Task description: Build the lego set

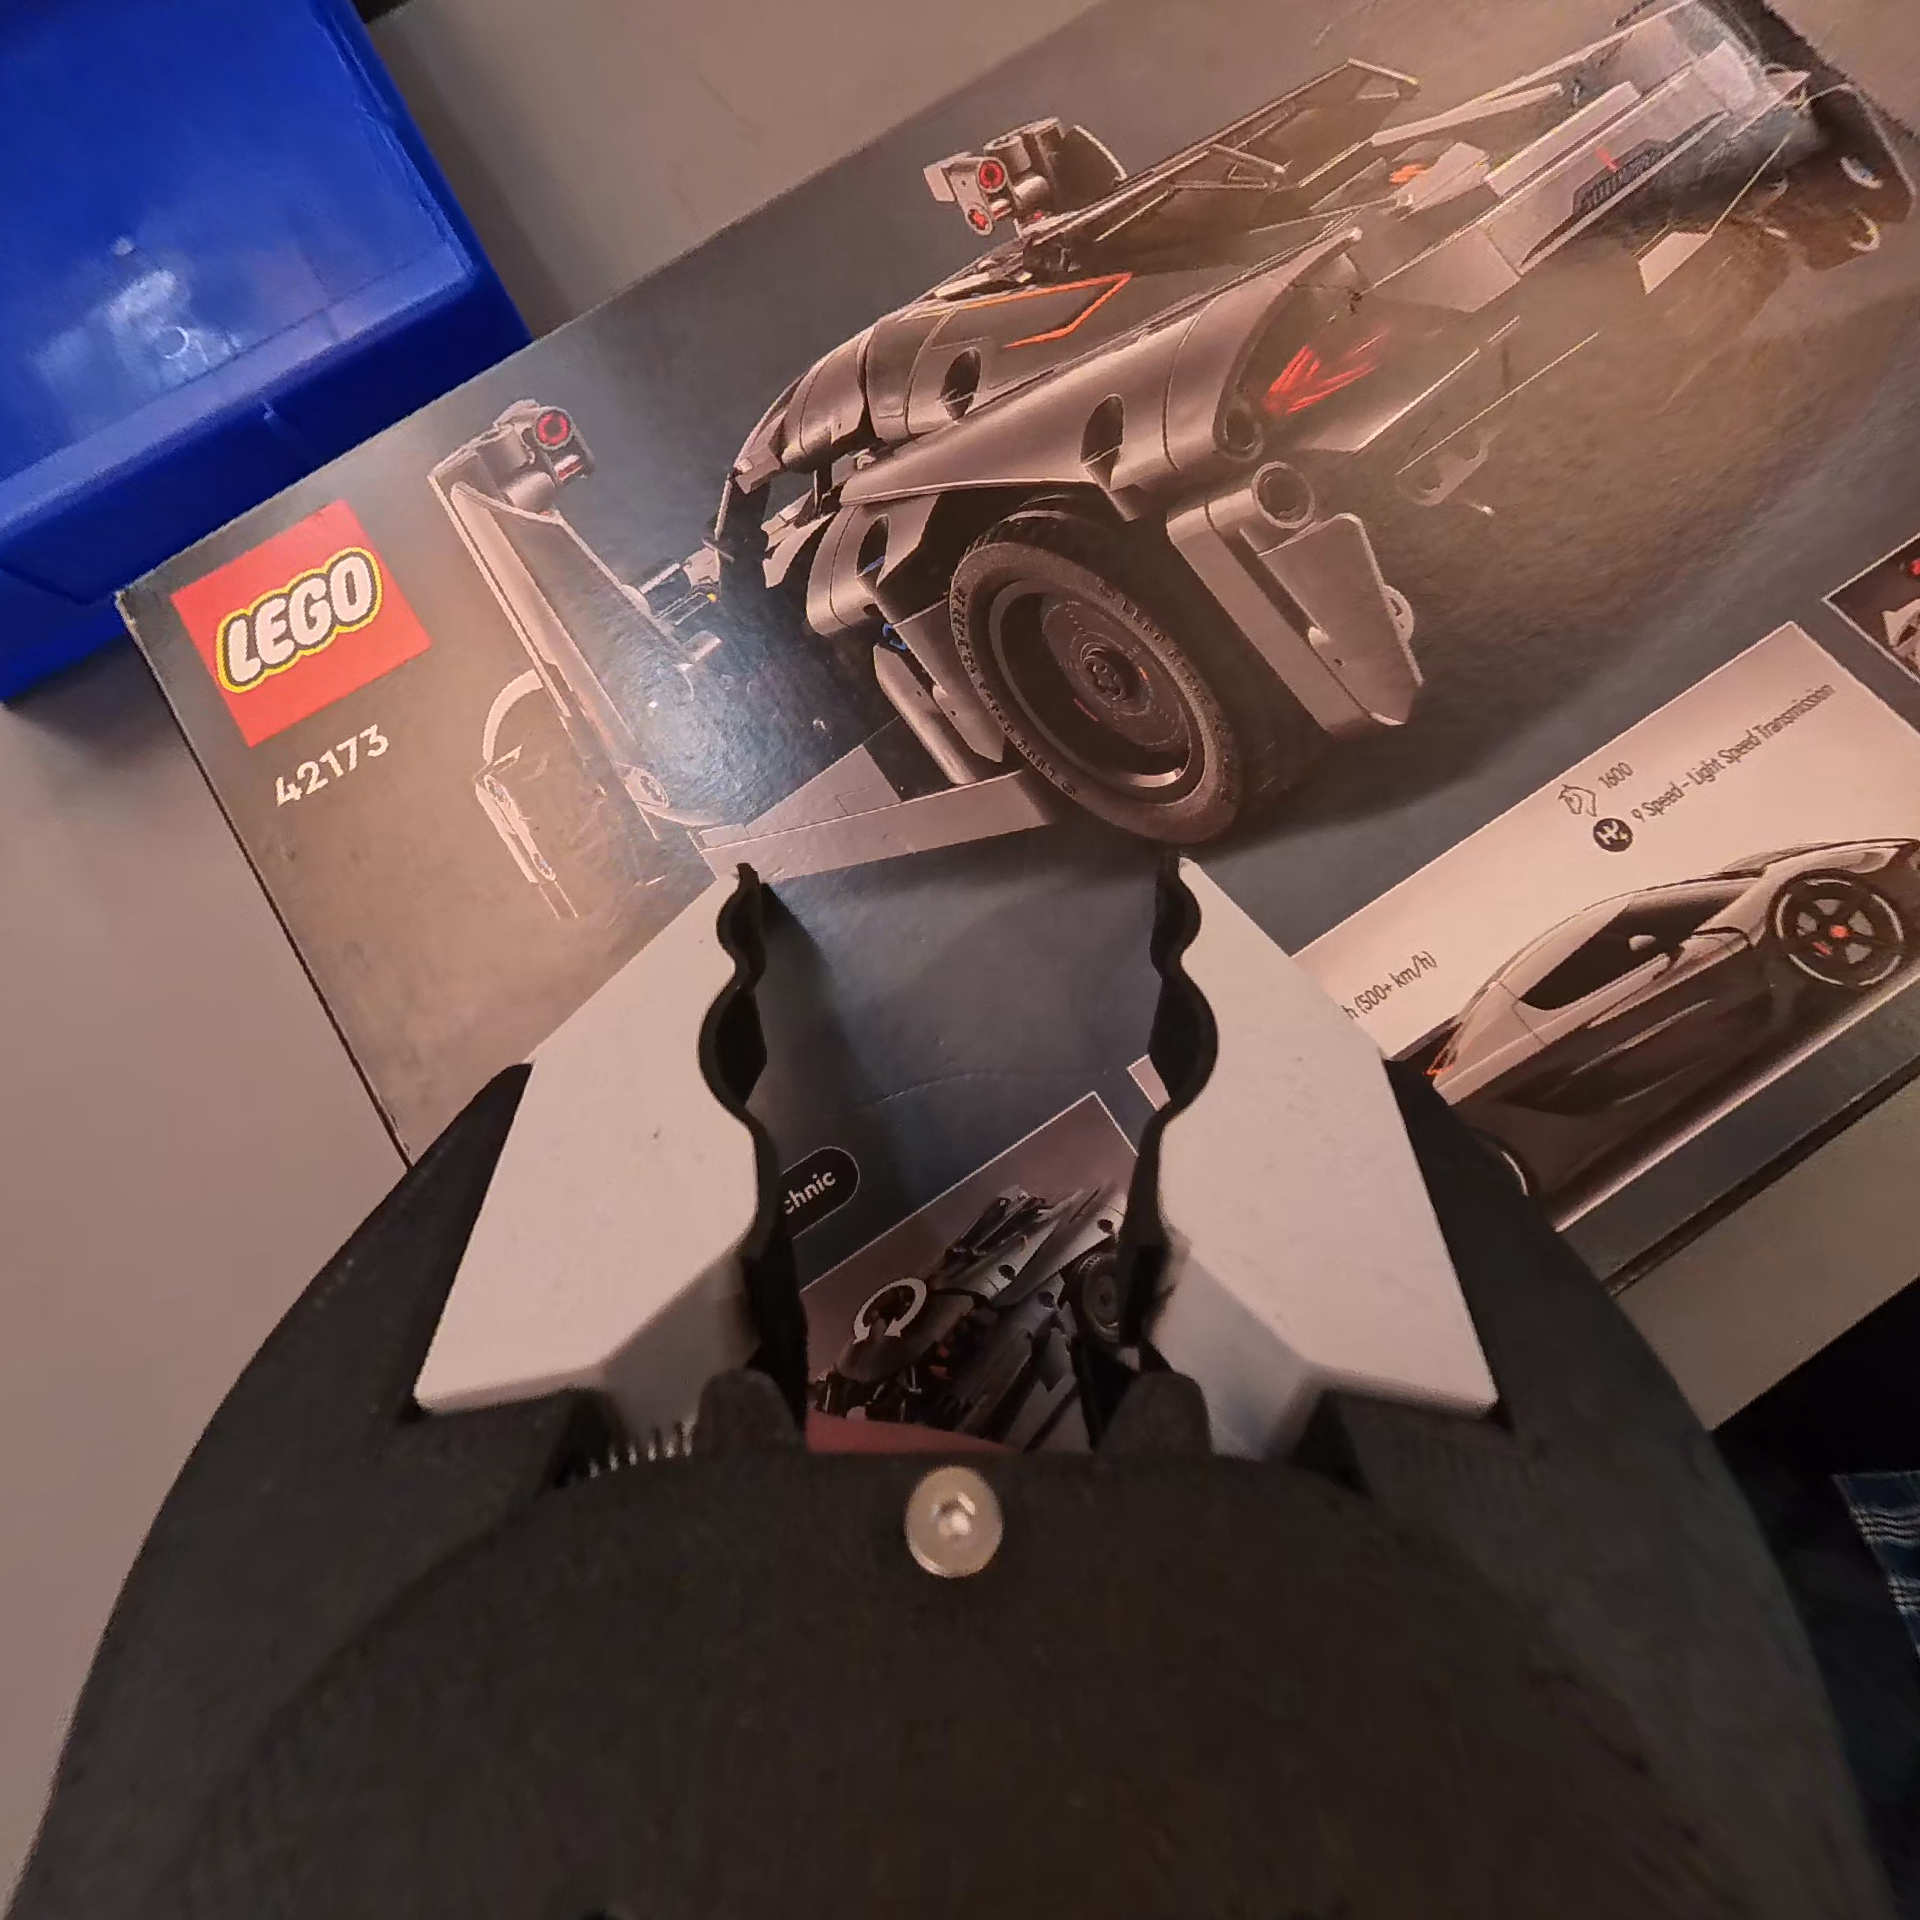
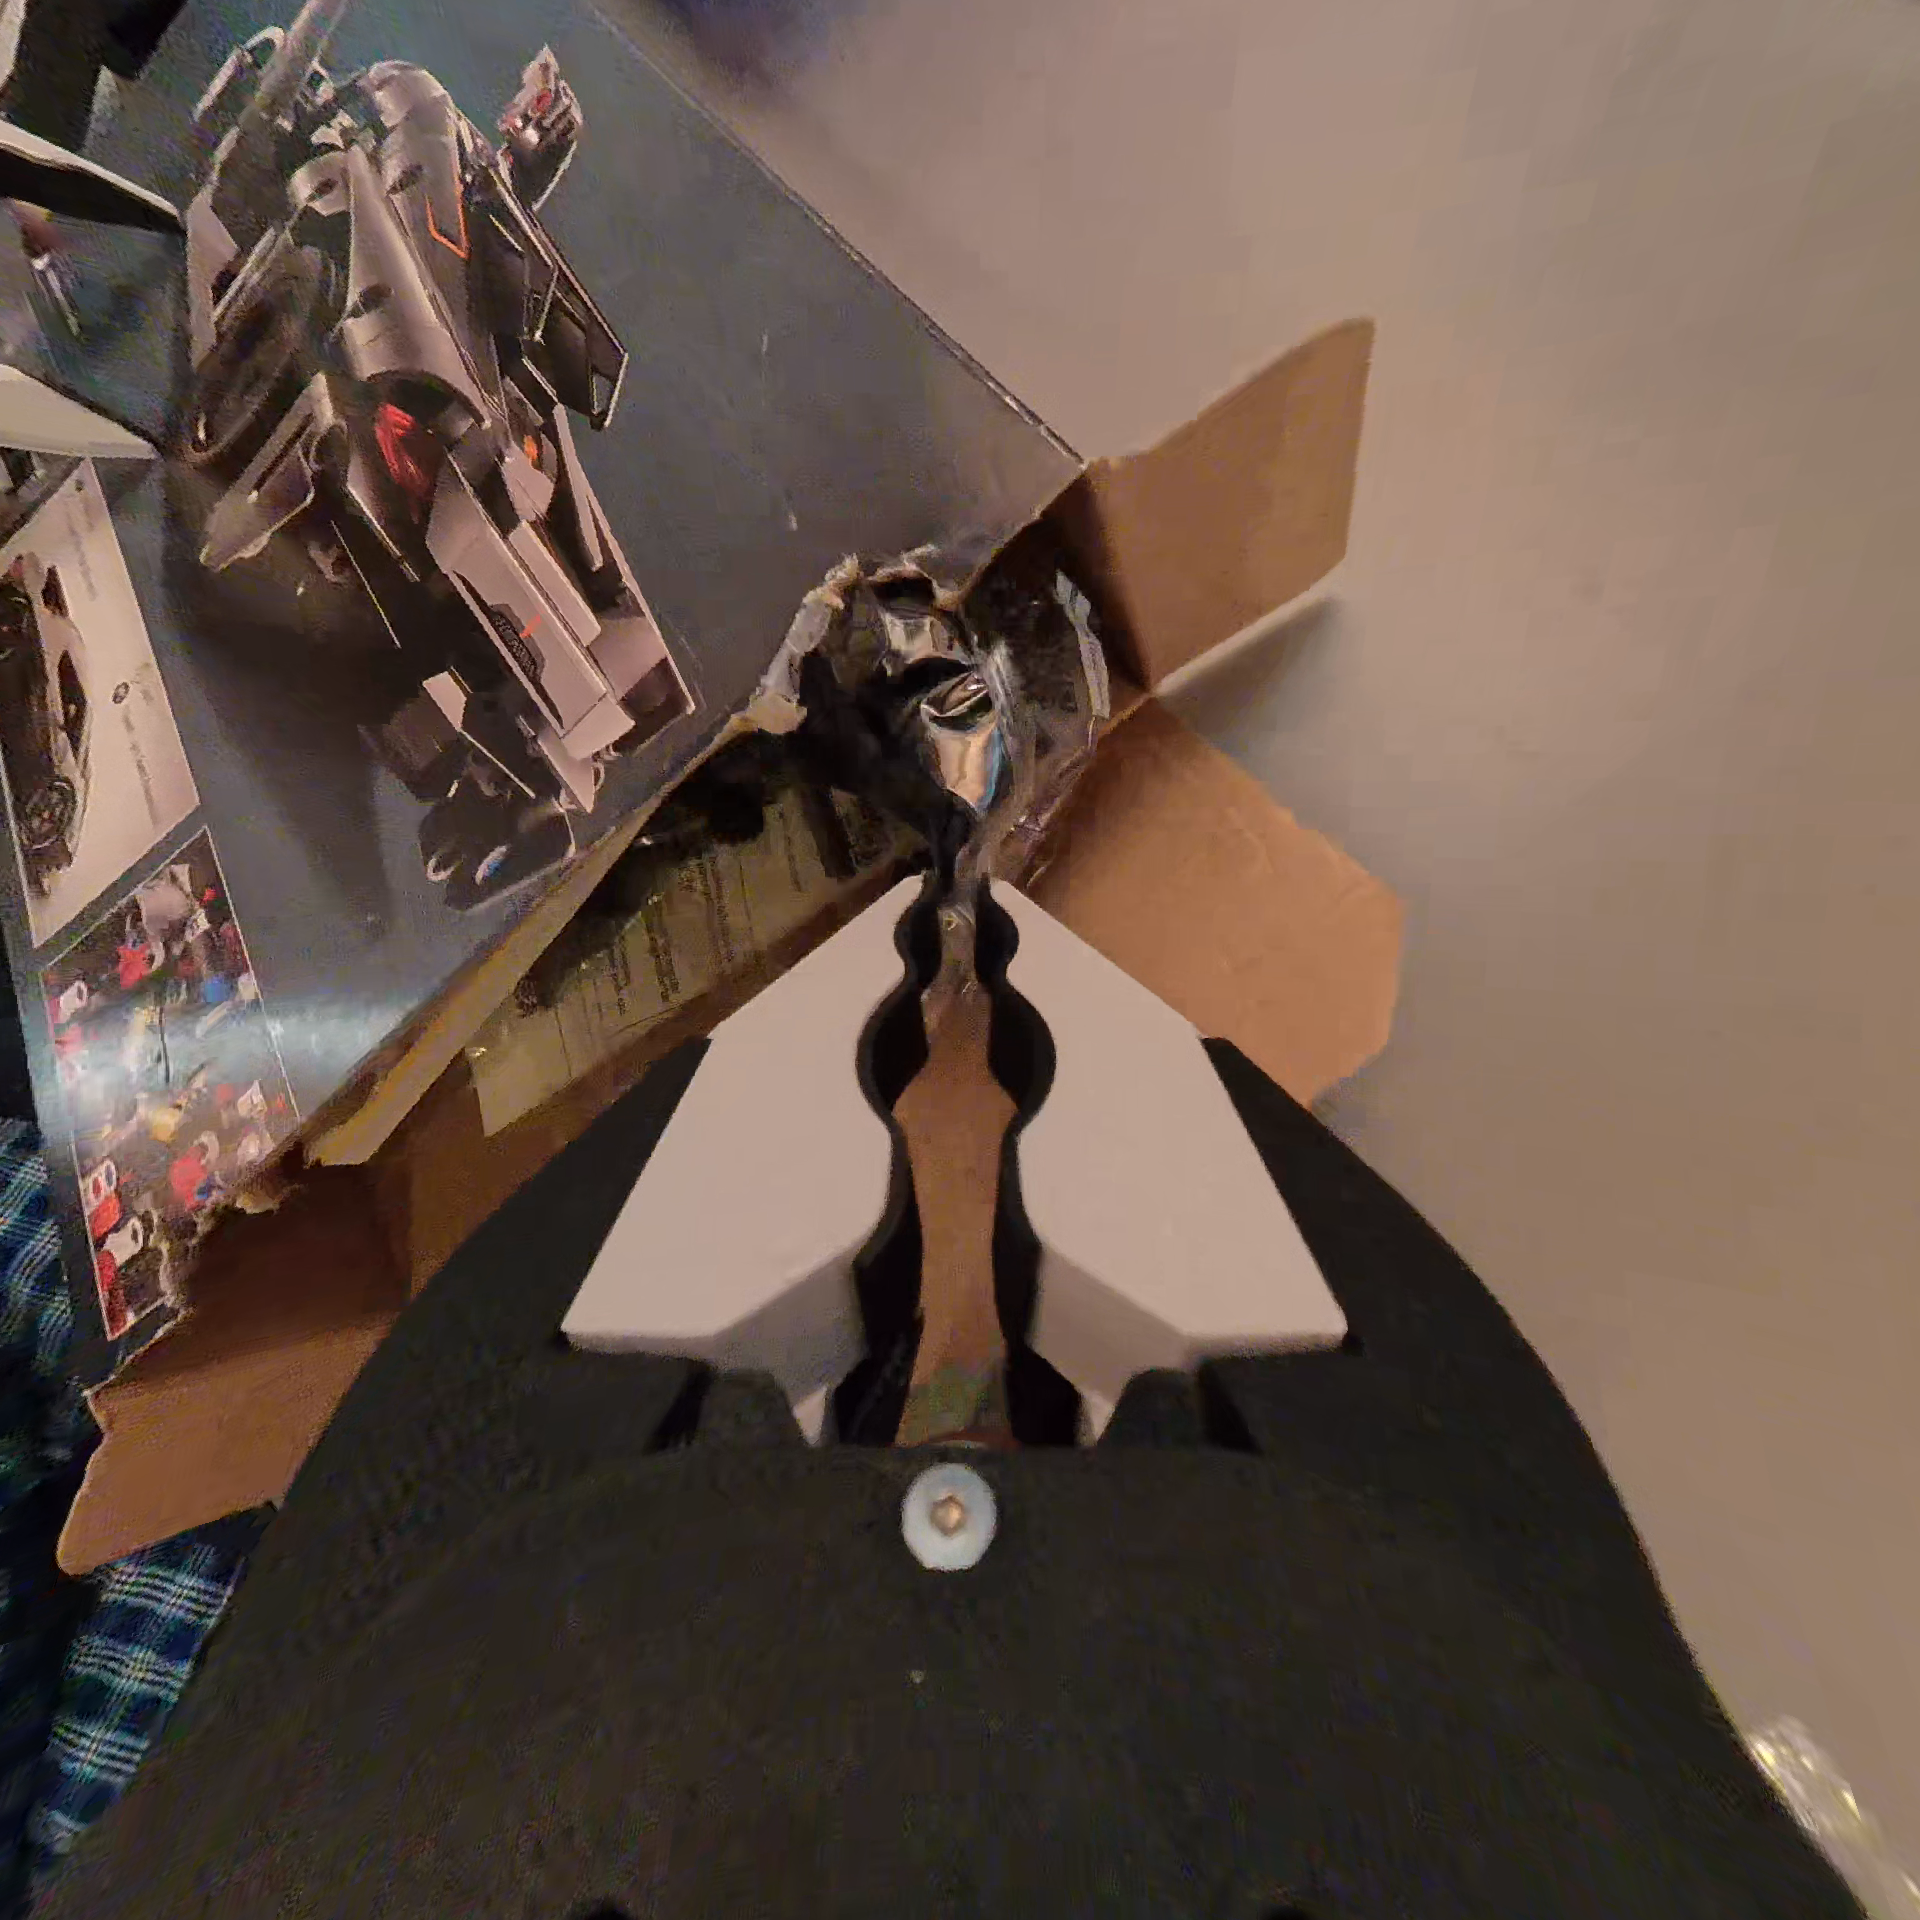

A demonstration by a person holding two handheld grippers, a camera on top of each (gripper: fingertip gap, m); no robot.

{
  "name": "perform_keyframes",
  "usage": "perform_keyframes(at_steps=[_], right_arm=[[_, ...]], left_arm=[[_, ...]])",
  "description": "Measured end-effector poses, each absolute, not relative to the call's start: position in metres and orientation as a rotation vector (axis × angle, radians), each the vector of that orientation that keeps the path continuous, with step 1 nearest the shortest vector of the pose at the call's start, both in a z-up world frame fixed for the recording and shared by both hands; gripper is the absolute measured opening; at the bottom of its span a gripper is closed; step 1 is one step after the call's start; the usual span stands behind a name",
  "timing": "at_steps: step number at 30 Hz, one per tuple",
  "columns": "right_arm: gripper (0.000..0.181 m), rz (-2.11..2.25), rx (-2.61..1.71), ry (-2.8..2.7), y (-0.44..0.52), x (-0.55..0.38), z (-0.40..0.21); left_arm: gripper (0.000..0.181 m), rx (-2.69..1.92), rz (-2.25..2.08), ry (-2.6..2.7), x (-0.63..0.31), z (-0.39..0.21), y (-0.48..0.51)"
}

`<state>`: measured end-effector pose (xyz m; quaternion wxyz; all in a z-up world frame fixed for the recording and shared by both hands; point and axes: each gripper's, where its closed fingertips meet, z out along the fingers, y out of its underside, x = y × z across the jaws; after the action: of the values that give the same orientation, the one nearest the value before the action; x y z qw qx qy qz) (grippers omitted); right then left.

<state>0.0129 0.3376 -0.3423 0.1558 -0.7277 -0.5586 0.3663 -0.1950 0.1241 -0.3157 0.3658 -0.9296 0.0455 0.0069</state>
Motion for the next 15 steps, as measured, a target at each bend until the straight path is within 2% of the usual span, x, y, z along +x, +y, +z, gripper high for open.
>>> perform_keyframes(at_steps=[5,15], right_arm=[[0.001,1.014,-2.123,-1.571,0.352,0.043,-0.34],[0.001,0.947,-2.142,-1.561,0.377,0.091,-0.331]], left_arm=[[0.061,-2.374,0.025,0.122,-0.201,-0.314,0.121],[0.058,-2.356,0.003,0.117,-0.207,-0.314,0.113]])
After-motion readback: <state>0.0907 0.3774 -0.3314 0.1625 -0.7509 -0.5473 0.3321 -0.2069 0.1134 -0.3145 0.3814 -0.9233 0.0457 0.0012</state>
